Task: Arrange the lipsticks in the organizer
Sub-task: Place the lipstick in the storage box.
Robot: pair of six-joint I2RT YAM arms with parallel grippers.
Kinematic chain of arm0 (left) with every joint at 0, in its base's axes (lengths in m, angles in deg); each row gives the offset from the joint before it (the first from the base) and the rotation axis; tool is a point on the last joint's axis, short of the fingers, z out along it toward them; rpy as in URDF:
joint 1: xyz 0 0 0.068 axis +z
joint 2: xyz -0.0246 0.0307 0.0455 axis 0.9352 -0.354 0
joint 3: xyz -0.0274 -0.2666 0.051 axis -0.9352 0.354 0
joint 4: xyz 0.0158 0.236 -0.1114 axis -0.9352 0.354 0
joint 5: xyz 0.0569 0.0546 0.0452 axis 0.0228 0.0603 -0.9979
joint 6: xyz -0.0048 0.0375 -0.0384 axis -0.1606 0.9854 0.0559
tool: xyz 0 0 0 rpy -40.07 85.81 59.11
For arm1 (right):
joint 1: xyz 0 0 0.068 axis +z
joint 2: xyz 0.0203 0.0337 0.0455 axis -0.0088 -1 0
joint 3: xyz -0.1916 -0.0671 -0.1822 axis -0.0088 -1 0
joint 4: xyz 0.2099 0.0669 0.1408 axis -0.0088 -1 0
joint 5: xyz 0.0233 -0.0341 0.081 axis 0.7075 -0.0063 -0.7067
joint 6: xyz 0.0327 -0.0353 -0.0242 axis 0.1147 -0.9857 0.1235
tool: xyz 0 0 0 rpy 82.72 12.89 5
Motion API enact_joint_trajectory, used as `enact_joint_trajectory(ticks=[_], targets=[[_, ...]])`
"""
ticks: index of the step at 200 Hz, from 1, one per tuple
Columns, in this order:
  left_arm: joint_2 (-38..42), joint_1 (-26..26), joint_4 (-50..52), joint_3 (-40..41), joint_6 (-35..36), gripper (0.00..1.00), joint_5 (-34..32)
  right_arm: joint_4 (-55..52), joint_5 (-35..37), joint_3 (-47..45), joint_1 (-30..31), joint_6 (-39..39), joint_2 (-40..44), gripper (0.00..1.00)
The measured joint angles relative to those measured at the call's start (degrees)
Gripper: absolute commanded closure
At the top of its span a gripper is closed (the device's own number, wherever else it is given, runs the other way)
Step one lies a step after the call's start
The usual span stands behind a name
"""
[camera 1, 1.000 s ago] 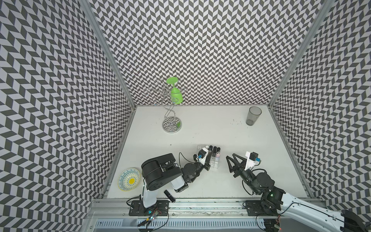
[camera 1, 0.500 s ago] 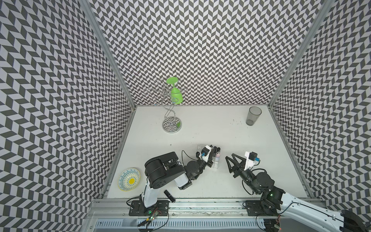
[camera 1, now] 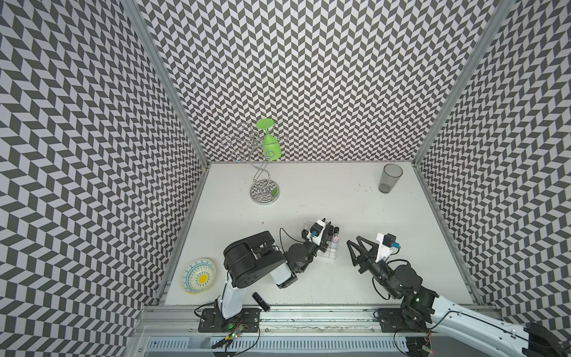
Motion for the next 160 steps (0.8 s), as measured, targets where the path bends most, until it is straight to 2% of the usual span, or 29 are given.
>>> enact_joint_trajectory(ticks=[127,160], targets=[[-3.52,0.11,0.00,-2.78,-0.17,1.00,0.22,0.00,-0.44,0.00,-0.02,-0.50,0.00,0.41],[-3.76,0.11,-0.02,-2.93,-0.20,0.87,0.20,0.00,-0.83,0.00,-0.02,-0.66,0.00,0.41]])
